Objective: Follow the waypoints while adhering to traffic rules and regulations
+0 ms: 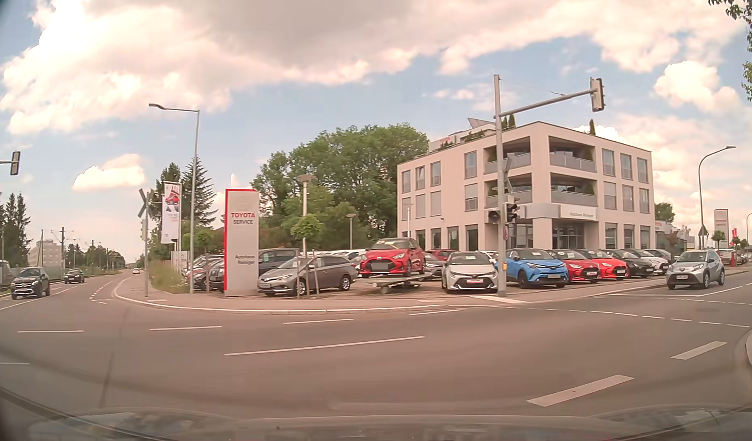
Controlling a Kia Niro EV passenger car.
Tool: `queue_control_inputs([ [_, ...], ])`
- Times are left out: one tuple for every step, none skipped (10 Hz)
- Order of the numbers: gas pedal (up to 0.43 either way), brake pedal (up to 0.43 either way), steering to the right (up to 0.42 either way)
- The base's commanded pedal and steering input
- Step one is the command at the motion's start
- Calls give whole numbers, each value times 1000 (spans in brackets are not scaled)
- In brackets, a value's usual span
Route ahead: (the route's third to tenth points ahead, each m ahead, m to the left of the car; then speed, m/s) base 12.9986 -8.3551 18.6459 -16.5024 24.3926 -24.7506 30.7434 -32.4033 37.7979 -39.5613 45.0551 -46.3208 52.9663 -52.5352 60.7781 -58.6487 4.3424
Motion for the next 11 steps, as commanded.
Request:
queue_control_inputs([
  [67,18,366],
  [67,18,367],
  [67,24,366],
  [67,24,364],
  [67,24,361],
  [67,24,358],
  [67,18,356],
  [79,18,351],
  [79,24,346],
  [79,18,344],
  [87,18,344],
])
